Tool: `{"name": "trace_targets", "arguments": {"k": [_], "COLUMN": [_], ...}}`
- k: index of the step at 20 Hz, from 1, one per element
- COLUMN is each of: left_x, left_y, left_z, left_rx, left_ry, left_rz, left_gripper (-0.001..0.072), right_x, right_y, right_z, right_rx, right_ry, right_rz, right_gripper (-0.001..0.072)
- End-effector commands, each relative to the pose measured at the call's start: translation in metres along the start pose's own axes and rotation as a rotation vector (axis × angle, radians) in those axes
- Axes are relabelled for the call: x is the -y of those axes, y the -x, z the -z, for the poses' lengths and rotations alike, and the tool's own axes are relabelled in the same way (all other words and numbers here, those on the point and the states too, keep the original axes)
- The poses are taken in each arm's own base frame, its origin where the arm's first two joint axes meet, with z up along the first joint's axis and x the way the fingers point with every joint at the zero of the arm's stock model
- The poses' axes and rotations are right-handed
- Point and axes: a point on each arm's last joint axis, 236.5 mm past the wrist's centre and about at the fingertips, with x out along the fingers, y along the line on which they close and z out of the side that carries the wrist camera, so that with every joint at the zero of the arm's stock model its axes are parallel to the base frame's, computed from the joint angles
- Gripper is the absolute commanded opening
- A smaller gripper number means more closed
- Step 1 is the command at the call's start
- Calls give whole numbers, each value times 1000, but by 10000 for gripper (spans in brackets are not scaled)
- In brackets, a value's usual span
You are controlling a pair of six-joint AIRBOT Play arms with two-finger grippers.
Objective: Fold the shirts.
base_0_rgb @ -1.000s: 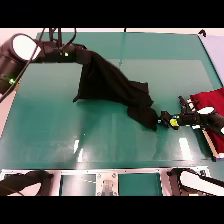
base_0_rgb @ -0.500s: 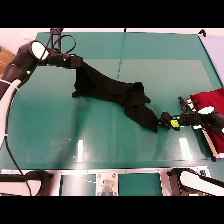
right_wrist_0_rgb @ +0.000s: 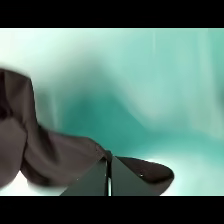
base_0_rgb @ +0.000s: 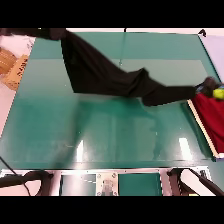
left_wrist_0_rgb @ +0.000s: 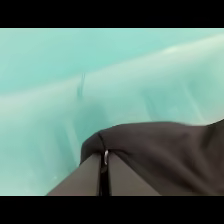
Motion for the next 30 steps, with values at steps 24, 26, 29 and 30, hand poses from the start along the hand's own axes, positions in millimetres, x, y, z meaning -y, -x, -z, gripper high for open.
{"name": "trace_targets", "arguments": {"k": [24, 26, 29, 30], "left_x": [35, 37, 35, 35], "left_y": [-50, -56, -58, -58], "left_z": [313, 318, 318, 318], "left_rx": [-608, -620, -612, -613], "left_ry": [258, 266, 266, 266], "left_rz": [196, 210, 203, 204], "left_gripper": [25, 25, 26, 26], "right_x": [99, 92, 60, 38], "right_y": [-34, -24, 4, 9], "right_z": [146, 121, 78, 70], "right_rx": [-134, -89, -38, -36], "right_ry": [-294, -264, -228, -219], "right_rz": [214, 208, 162, 99], "right_gripper": [17, 403, 503, 503]}}
